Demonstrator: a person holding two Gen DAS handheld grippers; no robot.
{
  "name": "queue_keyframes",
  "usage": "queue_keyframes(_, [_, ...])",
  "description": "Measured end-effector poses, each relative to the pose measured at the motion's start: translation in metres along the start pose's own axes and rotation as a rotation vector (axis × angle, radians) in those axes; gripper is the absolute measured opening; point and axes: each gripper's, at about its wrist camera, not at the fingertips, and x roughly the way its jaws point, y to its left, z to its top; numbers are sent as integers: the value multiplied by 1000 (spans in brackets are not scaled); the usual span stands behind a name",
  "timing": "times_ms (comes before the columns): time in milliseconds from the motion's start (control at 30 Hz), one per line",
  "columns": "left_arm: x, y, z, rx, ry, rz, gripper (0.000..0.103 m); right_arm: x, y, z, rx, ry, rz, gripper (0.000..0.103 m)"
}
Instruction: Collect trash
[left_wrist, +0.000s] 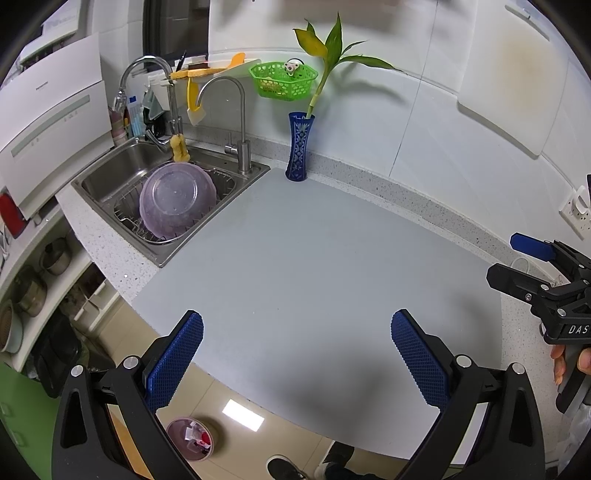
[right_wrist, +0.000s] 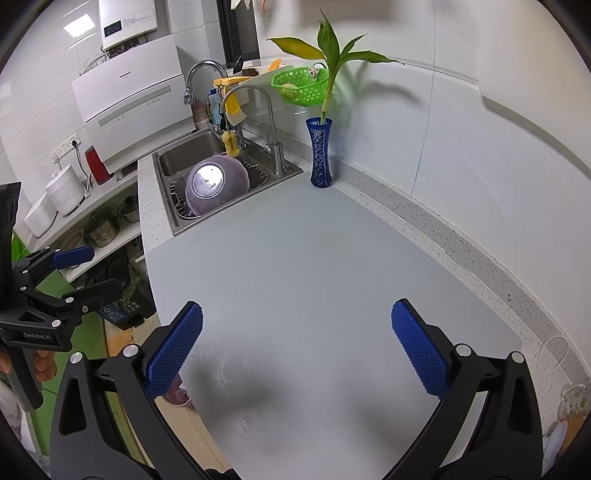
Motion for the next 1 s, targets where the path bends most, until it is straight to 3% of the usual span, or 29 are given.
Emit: queue_keyframes(1000, [3, -2, 3, 3, -2, -3, 98, 5, -9, -2, 1, 7, 5, 100])
